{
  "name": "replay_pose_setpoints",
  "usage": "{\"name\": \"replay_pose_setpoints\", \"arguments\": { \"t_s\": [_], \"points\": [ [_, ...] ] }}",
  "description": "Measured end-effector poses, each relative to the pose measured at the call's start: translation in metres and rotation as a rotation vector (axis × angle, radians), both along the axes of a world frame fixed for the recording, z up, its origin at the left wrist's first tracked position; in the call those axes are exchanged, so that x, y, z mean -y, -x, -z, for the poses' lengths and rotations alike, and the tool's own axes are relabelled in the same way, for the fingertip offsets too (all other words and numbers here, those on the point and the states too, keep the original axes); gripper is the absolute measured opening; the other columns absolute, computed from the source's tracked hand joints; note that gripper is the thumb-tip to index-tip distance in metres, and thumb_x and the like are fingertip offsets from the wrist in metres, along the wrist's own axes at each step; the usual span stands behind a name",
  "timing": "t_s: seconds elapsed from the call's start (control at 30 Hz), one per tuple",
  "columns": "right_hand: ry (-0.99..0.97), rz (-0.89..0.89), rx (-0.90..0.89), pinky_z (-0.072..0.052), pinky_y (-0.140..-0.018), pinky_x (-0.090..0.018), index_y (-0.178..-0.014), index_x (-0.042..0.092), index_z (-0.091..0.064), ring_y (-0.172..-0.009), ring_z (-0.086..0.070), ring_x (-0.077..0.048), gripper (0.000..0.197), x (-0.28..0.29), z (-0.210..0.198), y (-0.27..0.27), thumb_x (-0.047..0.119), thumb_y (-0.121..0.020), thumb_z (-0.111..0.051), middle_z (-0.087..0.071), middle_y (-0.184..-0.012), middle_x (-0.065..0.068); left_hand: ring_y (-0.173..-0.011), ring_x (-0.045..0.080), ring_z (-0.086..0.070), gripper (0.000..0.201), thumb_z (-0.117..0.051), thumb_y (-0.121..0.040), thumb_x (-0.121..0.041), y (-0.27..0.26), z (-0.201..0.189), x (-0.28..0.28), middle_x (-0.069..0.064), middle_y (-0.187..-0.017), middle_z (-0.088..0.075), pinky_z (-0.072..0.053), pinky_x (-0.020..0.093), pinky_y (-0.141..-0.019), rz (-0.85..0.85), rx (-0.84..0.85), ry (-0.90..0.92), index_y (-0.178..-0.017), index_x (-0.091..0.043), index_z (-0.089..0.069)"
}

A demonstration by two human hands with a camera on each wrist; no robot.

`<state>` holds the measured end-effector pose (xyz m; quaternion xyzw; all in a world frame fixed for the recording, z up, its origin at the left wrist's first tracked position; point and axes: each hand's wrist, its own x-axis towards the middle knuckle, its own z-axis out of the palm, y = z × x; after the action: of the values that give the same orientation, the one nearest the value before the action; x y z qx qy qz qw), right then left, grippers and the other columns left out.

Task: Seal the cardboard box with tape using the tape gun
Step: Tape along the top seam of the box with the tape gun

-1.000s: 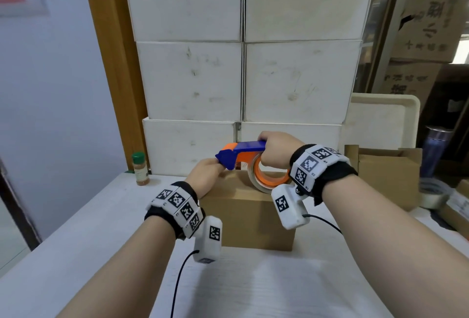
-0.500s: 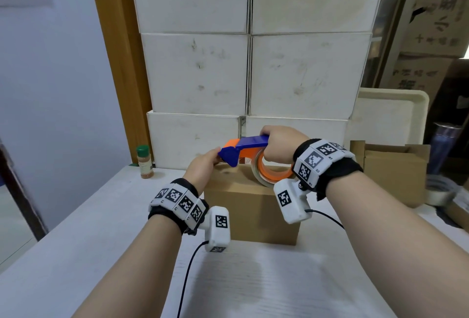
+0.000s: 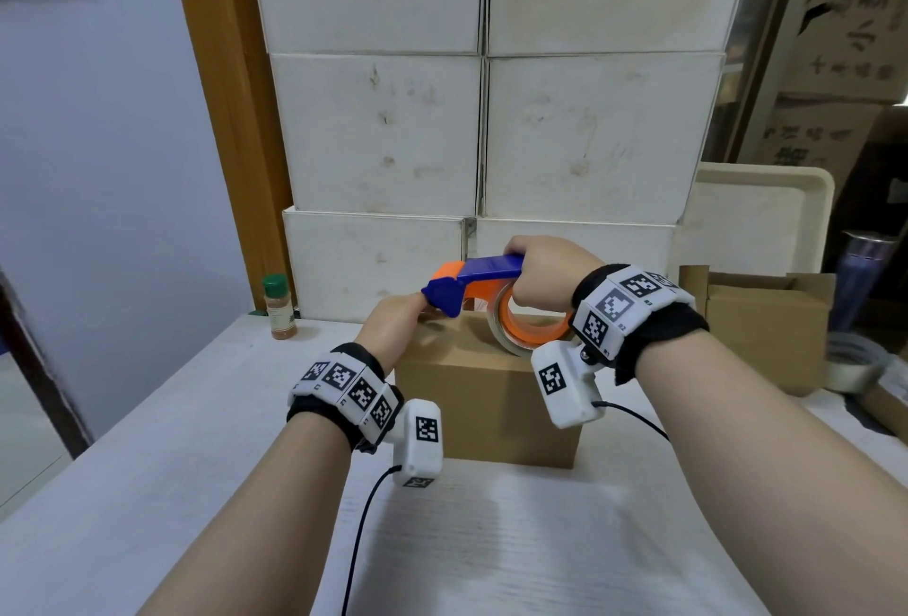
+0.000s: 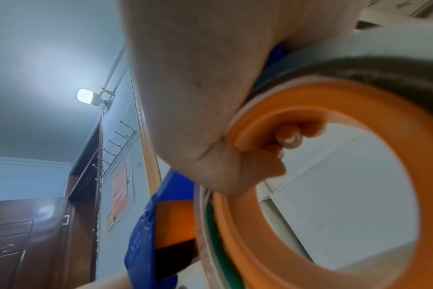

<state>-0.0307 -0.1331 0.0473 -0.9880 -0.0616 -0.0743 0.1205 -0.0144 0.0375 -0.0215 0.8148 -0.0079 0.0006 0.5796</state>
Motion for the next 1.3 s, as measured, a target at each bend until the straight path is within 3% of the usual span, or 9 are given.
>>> {"name": "replay_pose_setpoints", "arguments": {
  "t_s": [0.1, 0.17, 0.3, 0.43, 0.53, 0.63, 0.73, 0.97, 1.3],
  "points": [
    [0.002, -0.001, -0.001, -0.044, -0.071, -0.027, -0.112, 0.02, -0.053, -0.082, -0.055, -0.019, 0.035, 0.0, 0.0, 0.0, 0.008, -0.079, -0.053, -0.06, -0.091, -0.001, -0.092, 0.028, -0.057, 0.017, -0.048, -0.093, -0.009, 0.002, 0.0, 0.001, 0.014, -0.094, -0.061, -0.044, 0.037, -0.087, -0.032, -0.022, 0.066, -0.081, -0.01, -0.06],
    [0.001, -0.002, 0.001, -0.044, -0.071, -0.027, -0.112, 0.02, -0.053, -0.082, -0.055, -0.019, 0.036, 0.0, 0.0, 0.0, 0.008, -0.078, -0.054, -0.06, -0.092, -0.001, -0.097, 0.029, -0.059, 0.017, -0.046, -0.095, -0.009, 0.003, -0.001, -0.001, 0.017, -0.103, -0.063, -0.04, 0.03, -0.082, -0.036, -0.023, 0.117, -0.099, -0.003, -0.062],
    [-0.006, -0.002, 0.0, -0.044, -0.071, -0.027, -0.113, 0.019, -0.054, -0.082, -0.055, -0.019, 0.037, 0.0, 0.0, 0.001, 0.008, -0.078, -0.053, -0.06, -0.092, -0.001, -0.082, 0.024, -0.051, 0.023, -0.048, -0.092, -0.011, 0.002, -0.002, -0.001, 0.01, -0.086, -0.057, -0.04, 0.03, -0.074, 0.014, -0.01, 0.017, -0.07, -0.015, -0.054],
    [-0.027, 0.0, -0.001, -0.042, -0.071, -0.027, -0.114, 0.019, -0.053, -0.082, -0.054, -0.018, 0.037, 0.001, 0.0, 0.002, 0.008, -0.079, -0.055, -0.058, -0.091, 0.0, -0.076, 0.018, -0.053, 0.025, -0.049, -0.091, -0.014, 0.0, -0.002, 0.002, 0.001, -0.08, -0.056, -0.046, 0.035, -0.087, 0.042, -0.07, 0.001, -0.067, -0.021, -0.052],
    [-0.046, 0.001, 0.0, -0.042, -0.07, -0.026, -0.116, 0.019, -0.052, -0.083, -0.053, -0.018, 0.038, 0.002, 0.0, 0.003, 0.008, -0.079, -0.055, -0.058, -0.092, 0.0, -0.078, 0.02, -0.054, 0.023, -0.052, -0.09, -0.017, -0.004, -0.003, 0.004, 0.0, -0.078, -0.058, -0.047, 0.029, -0.074, 0.056, -0.093, 0.003, -0.068, -0.021, -0.054],
    [-0.055, 0.001, 0.003, -0.042, -0.07, -0.026, -0.117, 0.019, -0.052, -0.083, -0.054, -0.018, 0.039, 0.002, 0.001, 0.002, 0.008, -0.079, -0.056, -0.058, -0.092, 0.0, -0.062, 0.02, -0.057, 0.022, -0.057, -0.088, -0.02, -0.006, -0.005, 0.003, 0.002, -0.062, -0.064, -0.044, 0.027, -0.064, 0.07, -0.174, 0.036, -0.067, -0.015, -0.061],
    [-0.063, 0.001, 0.0, -0.042, -0.07, -0.026, -0.118, 0.019, -0.052, -0.084, -0.053, -0.018, 0.041, 0.004, 0.001, 0.003, 0.008, -0.079, -0.056, -0.057, -0.092, 0.001, -0.06, 0.023, -0.054, 0.013, -0.059, -0.084, -0.017, -0.008, -0.009, 0.002, 0.006, -0.065, -0.063, -0.043, 0.028, -0.067, 0.087, -0.219, 0.097, -0.073, -0.011, -0.063],
    [-0.073, 0.007, 0.001, -0.043, -0.07, -0.027, -0.118, 0.019, -0.052, -0.085, -0.054, -0.019, 0.041, 0.004, 0.001, 0.004, 0.009, -0.079, -0.056, -0.057, -0.092, 0.001, -0.05, 0.015, -0.028, 0.034, -0.05, -0.086, -0.016, -0.014, -0.011, 0.002, -0.01, -0.035, -0.047, -0.028, 0.026, -0.055, 0.022, -0.205, 0.12, -0.052, -0.015, -0.049],
    [-0.084, 0.009, -0.001, -0.043, -0.07, -0.027, -0.116, 0.019, -0.052, -0.084, -0.055, -0.02, 0.039, 0.006, 0.0, 0.005, 0.008, -0.078, -0.055, -0.058, -0.094, -0.001, -0.053, 0.021, -0.046, 0.029, -0.051, -0.081, -0.012, -0.018, -0.006, 0.006, -0.004, -0.043, -0.057, -0.037, 0.026, -0.06, 0.009, -0.163, 0.2, -0.052, -0.015, -0.054]
  ]
}}
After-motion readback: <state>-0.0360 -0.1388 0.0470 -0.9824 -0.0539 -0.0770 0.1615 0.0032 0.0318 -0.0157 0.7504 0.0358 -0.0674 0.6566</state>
